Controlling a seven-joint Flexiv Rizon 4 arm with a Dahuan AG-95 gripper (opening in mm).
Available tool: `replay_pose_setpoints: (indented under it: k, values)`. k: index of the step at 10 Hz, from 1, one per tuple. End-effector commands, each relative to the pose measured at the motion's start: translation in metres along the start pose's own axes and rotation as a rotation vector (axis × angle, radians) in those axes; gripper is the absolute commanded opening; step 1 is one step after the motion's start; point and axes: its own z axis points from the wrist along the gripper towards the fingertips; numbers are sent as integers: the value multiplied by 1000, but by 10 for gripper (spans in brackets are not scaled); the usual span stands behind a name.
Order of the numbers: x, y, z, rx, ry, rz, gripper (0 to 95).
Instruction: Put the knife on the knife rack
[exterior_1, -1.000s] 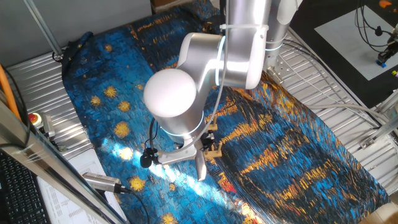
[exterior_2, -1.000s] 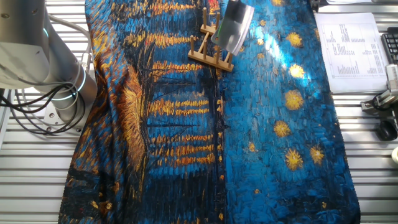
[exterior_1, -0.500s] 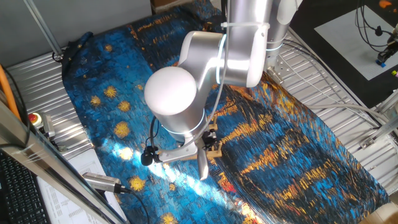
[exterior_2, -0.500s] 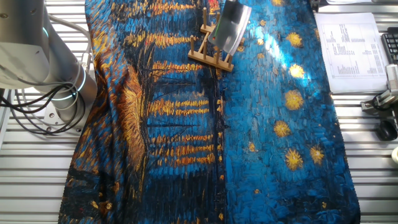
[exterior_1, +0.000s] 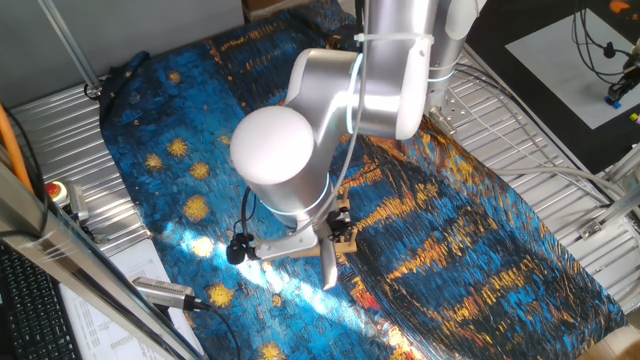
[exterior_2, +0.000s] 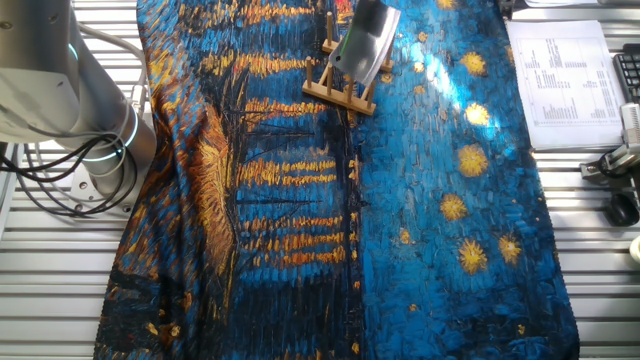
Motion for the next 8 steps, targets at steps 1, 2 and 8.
replay_pose_setpoints:
  k: [1, 2, 8]
  values:
    - [0, 3, 2, -9, 1, 0, 0]
    - [-3, 4, 4, -16, -1, -3, 0]
    - [-8, 9, 8, -42, -4, 7, 0]
